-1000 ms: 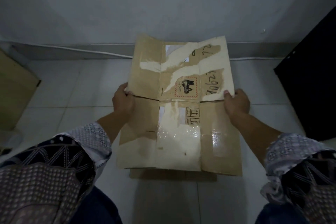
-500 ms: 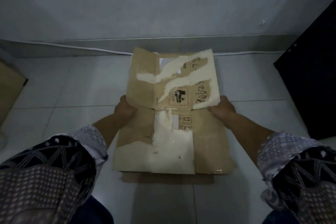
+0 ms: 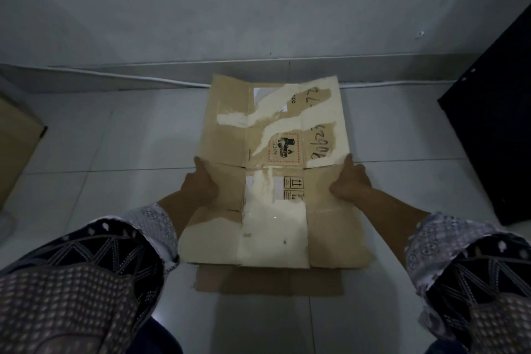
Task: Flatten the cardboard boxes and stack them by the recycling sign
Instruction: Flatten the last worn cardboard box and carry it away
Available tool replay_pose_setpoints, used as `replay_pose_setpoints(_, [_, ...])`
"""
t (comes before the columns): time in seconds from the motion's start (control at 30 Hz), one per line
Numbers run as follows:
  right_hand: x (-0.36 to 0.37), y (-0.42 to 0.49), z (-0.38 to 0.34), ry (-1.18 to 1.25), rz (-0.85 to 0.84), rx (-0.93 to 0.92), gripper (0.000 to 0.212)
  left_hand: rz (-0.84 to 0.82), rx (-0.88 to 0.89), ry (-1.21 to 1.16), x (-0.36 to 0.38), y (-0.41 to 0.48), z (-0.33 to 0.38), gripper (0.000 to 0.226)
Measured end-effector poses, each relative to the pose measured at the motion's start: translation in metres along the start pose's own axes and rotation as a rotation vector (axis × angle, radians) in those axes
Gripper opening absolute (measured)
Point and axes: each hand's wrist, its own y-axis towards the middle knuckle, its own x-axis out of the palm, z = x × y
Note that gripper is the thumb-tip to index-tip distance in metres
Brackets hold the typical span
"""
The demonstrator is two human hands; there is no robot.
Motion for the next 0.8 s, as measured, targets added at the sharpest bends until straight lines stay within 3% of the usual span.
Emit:
replay_pose_setpoints(0.07, [0.006,-0.004,0.001,-0.018,-0.027,0.014,0.107,-0.11,-0.062,0.092,0.004,-0.001,-0.007,0.11])
replay_pose_setpoints(0.27, [0.005,-0.007,-0.004,-0.07,0.094,-0.075,0.091,-0.094,-0.061,0.201,-0.002,-0.007,-0.008,0.11])
replay_pose_setpoints(0.43, [0.013,-0.005,0.0,-0.062,0.073,-0.082,0.081,-0.118,-0.041,0.276,0.0,-0.016,0.0,0.092])
replay_pose_setpoints(0.8, [0.015,-0.006,0.0,-0.02,-0.001,-0.12,0.095,-0.178,0.093,0.441,0.002,-0.013,-0.003,0.063])
